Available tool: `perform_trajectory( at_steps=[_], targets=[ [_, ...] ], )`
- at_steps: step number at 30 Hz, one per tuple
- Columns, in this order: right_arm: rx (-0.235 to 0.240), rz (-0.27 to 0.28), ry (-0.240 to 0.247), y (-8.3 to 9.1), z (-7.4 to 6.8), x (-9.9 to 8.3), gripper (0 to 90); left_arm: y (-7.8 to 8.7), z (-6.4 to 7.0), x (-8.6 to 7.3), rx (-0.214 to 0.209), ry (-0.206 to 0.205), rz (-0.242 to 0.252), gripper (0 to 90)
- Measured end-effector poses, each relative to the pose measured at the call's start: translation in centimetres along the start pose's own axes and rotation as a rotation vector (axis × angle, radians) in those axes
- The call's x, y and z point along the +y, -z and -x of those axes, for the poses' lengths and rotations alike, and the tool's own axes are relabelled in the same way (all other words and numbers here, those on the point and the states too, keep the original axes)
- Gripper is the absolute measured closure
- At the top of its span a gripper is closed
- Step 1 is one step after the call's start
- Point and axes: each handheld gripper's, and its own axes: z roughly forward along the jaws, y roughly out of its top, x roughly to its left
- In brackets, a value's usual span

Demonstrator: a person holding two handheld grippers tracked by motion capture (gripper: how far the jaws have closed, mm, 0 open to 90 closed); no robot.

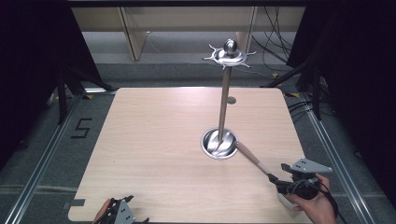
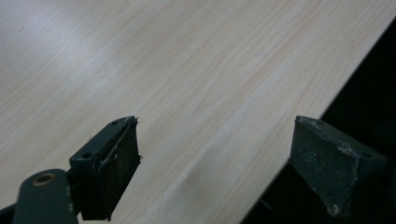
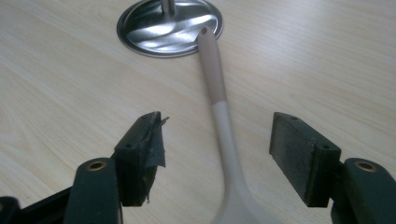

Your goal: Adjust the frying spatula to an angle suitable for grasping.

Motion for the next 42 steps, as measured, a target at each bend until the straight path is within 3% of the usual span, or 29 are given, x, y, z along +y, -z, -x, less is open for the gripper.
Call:
perform_trajectory(
  at_steps=[2, 3, 4, 5, 6, 8, 11, 12, 18, 23, 24, 25, 26, 29, 32, 35, 36, 37, 38, 41, 42],
  targets=[
    [0.012, -0.017, -0.001, -0.2, 0.1, 0.1, 36.7, 0.1, 0.0, 0.1, 0.000, -0.001, -0.013, 15.0],
    [-0.005, -0.029, 0.017, -0.4, 0.3, 0.5, 37.0, 0.1, 0.0, 0.0, 0.011, -0.009, -0.014, 15.0],
    [-0.011, -0.044, -0.005, -0.4, 0.0, 0.7, 37.0, 0.3, -0.2, 0.1, 0.001, -0.034, -0.038, 15.0],
    [-0.011, -0.044, -0.005, -0.4, 0.0, 0.7, 37.0, 0.3, -0.2, 0.1, 0.001, -0.034, -0.038, 15.0],
    [0.000, -0.072, 0.011, -0.5, 0.0, 1.3, 37.0, 0.3, -0.2, 0.1, 0.001, -0.030, -0.035, 15.0],
    [-0.007, -0.072, 0.036, -0.8, 0.1, 1.9, 37.3, 0.3, -0.2, 0.1, 0.000, -0.029, -0.036, 15.0],
    [0.004, -0.106, 0.035, -1.3, -0.2, 2.6, 37.7, 0.2, -0.2, 0.1, -0.001, -0.027, -0.036, 15.0],
    [0.000, -0.142, 0.071, -1.9, 0.0, 3.4, 39.8, 0.3, -0.2, 0.1, 0.006, -0.036, -0.037, 15.0],
    [0.050, -0.211, 0.048, -3.8, -0.1, 4.6, 42.8, 0.3, -0.3, 0.1, 0.003, -0.034, -0.033, 15.0],
    [0.059, -0.264, 0.047, -4.5, 0.1, 5.1, 46.0, 0.2, -0.3, 0.0, 0.009, -0.034, -0.033, 15.0],
    [0.057, -0.279, 0.078, -5.1, 0.5, 5.3, 45.7, 0.1, -0.2, 0.0, 0.014, -0.025, -0.022, 15.0],
    [0.069, -0.325, 0.053, -5.2, 0.5, 5.5, 45.7, 0.2, -0.2, 0.0, 0.020, -0.028, -0.028, 15.0],
    [0.068, -0.334, 0.025, -5.5, 0.3, 5.6, 46.3, 0.2, -0.2, 0.0, 0.018, -0.029, -0.029, 15.0],
    [0.045, -0.334, 0.045, -6.2, 0.6, 5.8, 48.7, 0.2, -0.4, 0.0, -0.001, -0.036, -0.028, 15.0],
    [0.038, -0.385, 0.045, -7.0, 0.6, 6.3, 49.4, 0.3, -0.4, 0.0, -0.009, -0.035, -0.022, 15.0],
    [0.031, -0.400, 0.048, -7.4, 0.6, 6.5, 50.4, 0.4, -0.4, 0.0, -0.001, -0.036, -0.018, 15.0],
    [0.038, -0.422, 0.013, -7.9, 0.3, 6.5, 52.0, 0.3, -0.4, 0.0, -0.007, -0.033, -0.020, 15.0],
    [0.038, -0.422, 0.013, -7.9, 0.3, 6.5, 52.0, 0.3, -0.4, 0.0, -0.007, -0.033, -0.020, 15.0],
    [0.043, -0.428, 0.055, -8.5, 0.6, 6.7, 53.2, 0.3, -0.4, 0.0, -0.008, -0.035, -0.020, 15.0],
    [0.045, -0.447, 0.031, -9.1, 0.2, 6.7, 54.4, 0.4, -0.4, 0.0, -0.006, -0.035, -0.019, 15.0],
    [0.040, -0.451, 0.064, -9.6, 0.3, 6.9, 55.6, 0.3, -0.3, 0.0, 0.004, -0.023, -0.011, 15.0]
  ],
)
